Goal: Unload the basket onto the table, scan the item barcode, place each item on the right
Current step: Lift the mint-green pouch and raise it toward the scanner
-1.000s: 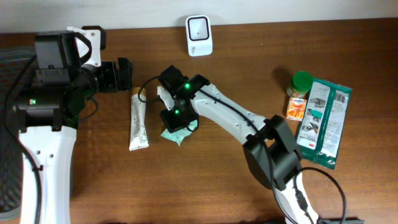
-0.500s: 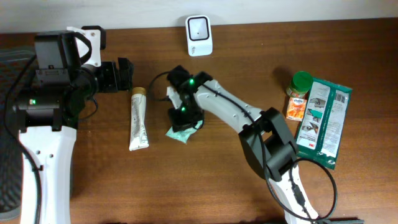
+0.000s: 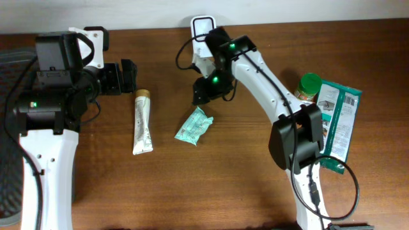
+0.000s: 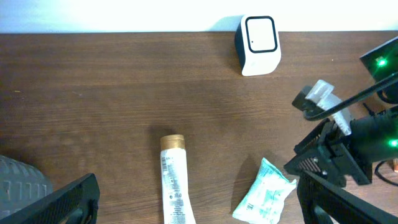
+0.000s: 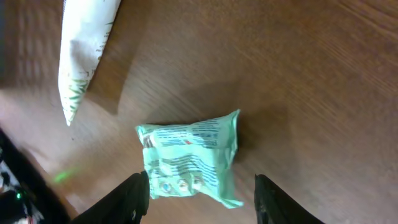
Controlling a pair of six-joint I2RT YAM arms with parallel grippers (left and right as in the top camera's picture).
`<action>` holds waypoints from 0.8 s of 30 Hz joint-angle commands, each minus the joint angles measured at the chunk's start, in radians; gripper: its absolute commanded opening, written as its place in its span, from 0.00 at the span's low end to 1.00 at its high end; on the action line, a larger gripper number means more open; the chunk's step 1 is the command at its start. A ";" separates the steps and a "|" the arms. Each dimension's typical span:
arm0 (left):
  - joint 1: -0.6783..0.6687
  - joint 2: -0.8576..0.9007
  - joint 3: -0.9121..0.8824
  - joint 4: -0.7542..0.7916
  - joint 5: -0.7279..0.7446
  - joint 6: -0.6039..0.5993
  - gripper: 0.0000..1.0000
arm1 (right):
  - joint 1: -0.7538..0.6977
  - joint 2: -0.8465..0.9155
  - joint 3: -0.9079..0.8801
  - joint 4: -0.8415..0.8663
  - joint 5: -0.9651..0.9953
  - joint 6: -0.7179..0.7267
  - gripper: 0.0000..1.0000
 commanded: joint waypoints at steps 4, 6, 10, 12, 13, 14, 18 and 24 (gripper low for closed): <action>0.006 -0.010 0.014 0.001 -0.004 0.012 0.99 | -0.008 0.110 -0.022 -0.018 -0.142 -0.129 0.58; 0.006 -0.010 0.014 0.001 -0.004 0.012 0.99 | 0.005 0.132 -0.023 -0.027 -0.141 -0.128 0.59; 0.006 -0.010 0.014 0.001 -0.004 0.012 0.99 | 0.015 0.157 -0.025 -0.037 -0.140 -0.128 0.59; 0.006 -0.010 0.014 0.001 -0.004 0.012 0.99 | 0.019 0.175 -0.031 -0.047 -0.140 -0.127 0.58; 0.006 -0.010 0.014 0.001 -0.004 0.012 0.99 | 0.020 0.181 -0.036 -0.048 -0.141 -0.127 0.58; 0.006 -0.010 0.014 0.001 -0.004 0.012 0.99 | 0.021 0.185 -0.047 -0.048 -0.141 -0.124 0.57; 0.006 -0.010 0.014 0.001 -0.004 0.012 0.99 | 0.024 0.185 -0.085 -0.041 -0.142 -0.124 0.41; 0.006 -0.010 0.014 0.001 -0.004 0.012 0.99 | 0.022 0.184 -0.087 -0.013 -0.169 -0.124 0.08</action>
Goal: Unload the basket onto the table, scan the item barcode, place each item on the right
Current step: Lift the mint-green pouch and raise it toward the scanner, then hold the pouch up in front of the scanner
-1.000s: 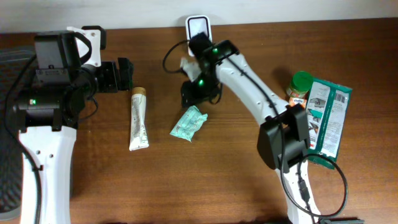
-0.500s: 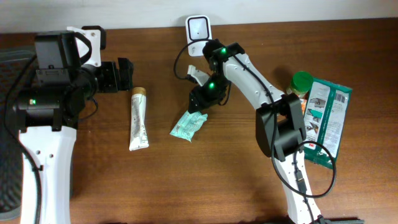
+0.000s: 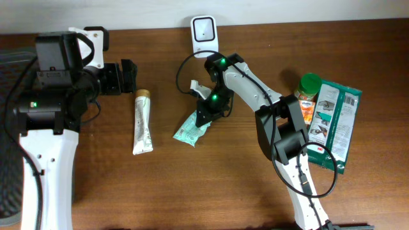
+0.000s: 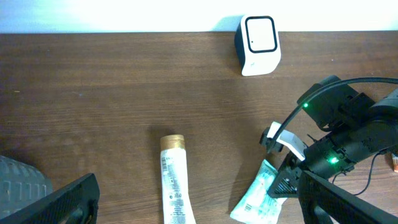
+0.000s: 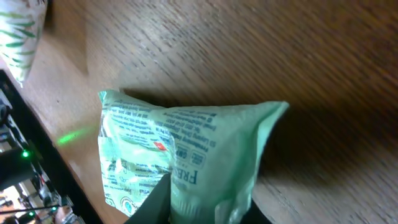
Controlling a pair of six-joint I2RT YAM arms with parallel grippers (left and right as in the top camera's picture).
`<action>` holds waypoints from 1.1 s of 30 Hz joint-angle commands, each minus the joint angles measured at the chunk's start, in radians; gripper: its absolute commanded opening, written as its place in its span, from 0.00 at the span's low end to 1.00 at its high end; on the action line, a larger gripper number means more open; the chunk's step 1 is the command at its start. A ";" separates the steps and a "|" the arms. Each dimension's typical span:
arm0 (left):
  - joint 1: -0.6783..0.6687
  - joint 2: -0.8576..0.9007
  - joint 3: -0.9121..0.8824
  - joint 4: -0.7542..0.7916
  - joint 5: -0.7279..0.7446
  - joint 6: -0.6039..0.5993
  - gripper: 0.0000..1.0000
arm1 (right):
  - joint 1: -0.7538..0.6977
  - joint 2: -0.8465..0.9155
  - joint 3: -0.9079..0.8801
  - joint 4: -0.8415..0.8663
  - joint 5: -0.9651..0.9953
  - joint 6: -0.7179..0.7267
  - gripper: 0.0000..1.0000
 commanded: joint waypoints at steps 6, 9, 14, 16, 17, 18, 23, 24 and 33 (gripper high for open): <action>0.006 -0.010 0.014 0.001 -0.004 0.012 0.99 | -0.043 -0.009 0.050 -0.005 -0.152 -0.011 0.04; 0.006 -0.010 0.014 0.001 -0.004 0.012 0.99 | -0.087 -0.081 0.064 -0.009 -0.190 -0.011 0.04; 0.006 -0.010 0.014 0.001 -0.004 0.012 0.99 | -0.180 -0.263 0.064 -0.027 -0.212 -0.012 0.04; 0.006 -0.010 0.014 0.001 -0.004 0.012 0.99 | -0.217 -0.354 0.064 -0.048 -0.202 -0.015 0.04; 0.006 -0.010 0.014 0.001 -0.004 0.012 0.99 | -0.229 -0.386 0.064 -0.055 -0.192 -0.015 0.04; 0.006 -0.010 0.014 0.001 -0.004 0.012 0.99 | -0.238 -0.418 0.064 -0.060 -0.179 -0.015 0.04; 0.006 -0.010 0.014 0.001 -0.004 0.012 0.99 | -0.275 -0.579 0.064 -0.077 -0.141 -0.014 0.04; 0.006 -0.010 0.014 0.001 -0.004 0.012 0.99 | -0.278 -0.607 0.064 -0.076 -0.141 -0.014 0.04; 0.006 -0.010 0.014 0.001 -0.004 0.012 0.99 | -0.282 -0.668 0.064 -0.098 -0.140 -0.010 0.04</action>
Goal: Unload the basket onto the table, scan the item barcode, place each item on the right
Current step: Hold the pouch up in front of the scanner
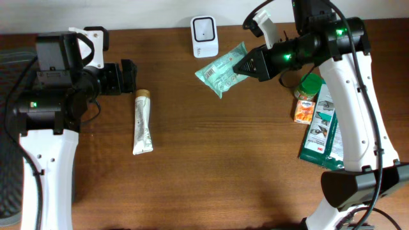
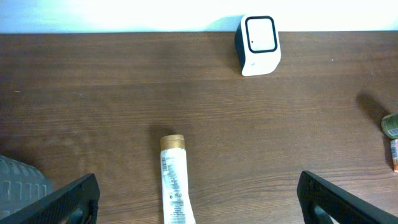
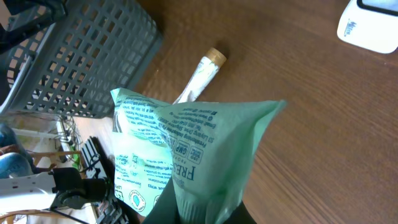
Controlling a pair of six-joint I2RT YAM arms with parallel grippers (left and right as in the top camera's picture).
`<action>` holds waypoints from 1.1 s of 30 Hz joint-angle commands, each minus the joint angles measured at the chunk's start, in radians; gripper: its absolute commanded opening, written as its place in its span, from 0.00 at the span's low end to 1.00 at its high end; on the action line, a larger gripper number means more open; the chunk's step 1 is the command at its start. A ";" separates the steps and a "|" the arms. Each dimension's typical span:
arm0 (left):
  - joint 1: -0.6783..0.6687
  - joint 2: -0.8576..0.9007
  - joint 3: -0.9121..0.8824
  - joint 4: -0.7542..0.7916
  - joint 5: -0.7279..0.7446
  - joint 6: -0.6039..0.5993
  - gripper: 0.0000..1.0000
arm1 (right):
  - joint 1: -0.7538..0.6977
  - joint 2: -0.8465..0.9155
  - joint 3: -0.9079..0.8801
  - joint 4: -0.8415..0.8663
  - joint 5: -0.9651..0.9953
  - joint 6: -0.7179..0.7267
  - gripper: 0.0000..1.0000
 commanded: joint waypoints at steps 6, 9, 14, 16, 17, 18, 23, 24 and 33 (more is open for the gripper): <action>0.006 -0.010 0.014 0.002 -0.004 0.012 0.99 | 0.104 0.003 0.014 0.137 0.506 0.174 0.04; 0.006 -0.010 0.014 0.002 -0.004 0.012 0.99 | 0.194 0.047 0.013 0.245 0.860 0.170 0.04; 0.006 -0.010 0.014 0.002 -0.004 0.012 0.99 | 0.264 0.179 0.013 0.455 1.035 -0.020 0.05; 0.006 -0.010 0.014 0.002 -0.004 0.012 0.99 | 0.263 0.231 0.013 0.560 1.035 -0.105 0.08; 0.006 -0.010 0.014 0.002 -0.004 0.012 0.99 | 0.258 0.267 0.013 0.639 1.035 -0.162 0.09; 0.006 -0.010 0.014 0.002 -0.004 0.012 0.99 | 0.256 0.283 0.013 0.680 1.035 -0.198 0.09; 0.006 -0.010 0.014 0.001 -0.004 0.012 0.99 | 0.238 0.401 0.013 0.987 1.035 -0.455 0.08; 0.006 -0.010 0.014 0.002 -0.004 0.012 0.99 | 0.237 0.421 0.013 1.032 1.035 -0.496 0.08; 0.006 -0.010 0.014 0.002 -0.004 0.012 0.99 | 0.238 0.571 0.013 1.358 1.113 -0.766 0.04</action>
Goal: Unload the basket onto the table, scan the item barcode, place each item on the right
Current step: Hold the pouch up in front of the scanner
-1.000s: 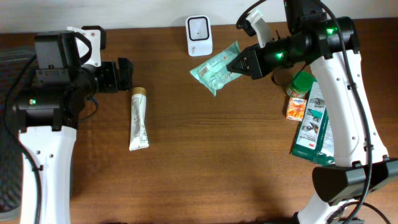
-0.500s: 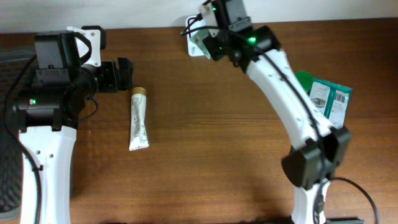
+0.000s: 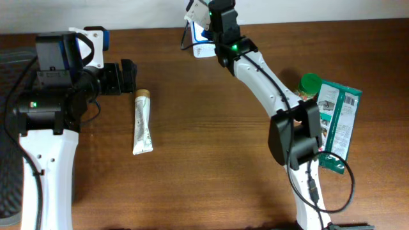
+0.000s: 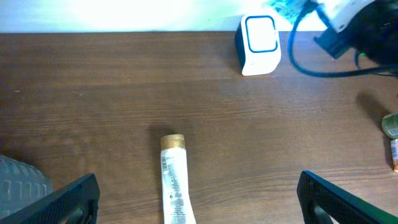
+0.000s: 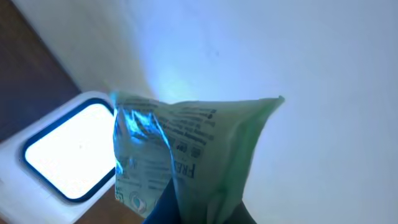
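The green plastic packet (image 5: 186, 149) hangs in front of the white wall, tinted blue by light, with its printed side toward the white barcode scanner (image 5: 68, 149). My right gripper (image 5: 199, 202) is shut on its lower edge. From the left wrist view the packet (image 4: 284, 9) sits just above and right of the scanner (image 4: 258, 45). The right arm covers most of the scanner in the overhead view. My left gripper (image 3: 126, 76) stands open, empty, at the table's left.
A white tube with a gold cap (image 3: 142, 121) lies right of the left gripper. A green-capped bottle (image 3: 310, 83) and a green printed bag (image 3: 335, 124) lie at the right. A grey basket (image 4: 18, 180) stands at the far left.
My right gripper has moved with the packet from mid-air right of the scanner to the back edge, close over the scanner's window. Blue light now falls on the packet. The left arm is still.
My right gripper was open above the packet lying on the table. Then it was down on the packet and shut on it. Then it held the packet high to the right of the scanner, and now holds it facing the scanner.
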Controlling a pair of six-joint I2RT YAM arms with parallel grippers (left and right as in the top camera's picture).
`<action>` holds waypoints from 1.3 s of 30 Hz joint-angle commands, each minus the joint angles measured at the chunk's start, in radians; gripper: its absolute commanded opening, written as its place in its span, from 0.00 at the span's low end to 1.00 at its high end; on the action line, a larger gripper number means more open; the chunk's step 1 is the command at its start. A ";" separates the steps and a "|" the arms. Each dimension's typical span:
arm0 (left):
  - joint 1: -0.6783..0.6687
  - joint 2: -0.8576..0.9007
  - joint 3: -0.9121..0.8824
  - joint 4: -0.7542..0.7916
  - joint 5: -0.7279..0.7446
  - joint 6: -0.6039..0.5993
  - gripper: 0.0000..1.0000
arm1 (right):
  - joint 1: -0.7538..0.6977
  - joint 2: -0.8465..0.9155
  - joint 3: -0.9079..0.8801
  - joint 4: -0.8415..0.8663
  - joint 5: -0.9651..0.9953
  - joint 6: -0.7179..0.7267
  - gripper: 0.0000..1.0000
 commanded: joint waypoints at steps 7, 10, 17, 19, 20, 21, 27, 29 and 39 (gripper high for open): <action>0.006 -0.010 0.014 0.002 -0.004 0.012 0.99 | -0.002 0.103 0.014 0.240 0.059 -0.163 0.04; 0.006 -0.010 0.014 0.002 -0.004 0.012 0.99 | -0.001 0.109 0.014 0.244 0.082 -0.200 0.04; 0.006 -0.010 0.014 0.002 -0.004 0.012 0.99 | 0.009 0.109 0.014 0.236 0.097 -0.200 0.04; 0.006 -0.010 0.014 0.002 -0.004 0.012 0.99 | 0.015 0.109 0.014 0.234 0.106 -0.200 0.04; 0.006 -0.010 0.014 0.002 -0.004 0.012 0.99 | 0.016 0.109 0.014 0.230 0.105 -0.200 0.04; 0.006 -0.010 0.014 0.002 -0.004 0.012 0.99 | 0.019 0.109 0.014 0.226 0.106 -0.200 0.04; 0.006 -0.010 0.014 0.002 -0.004 0.012 0.99 | 0.021 0.099 0.014 0.201 0.105 -0.199 0.04; 0.006 -0.010 0.014 0.002 -0.004 0.012 0.99 | 0.022 0.087 0.014 0.201 0.105 -0.190 0.04; 0.006 -0.010 0.014 0.002 -0.004 0.012 0.99 | 0.013 -0.069 0.014 0.078 0.006 0.135 0.04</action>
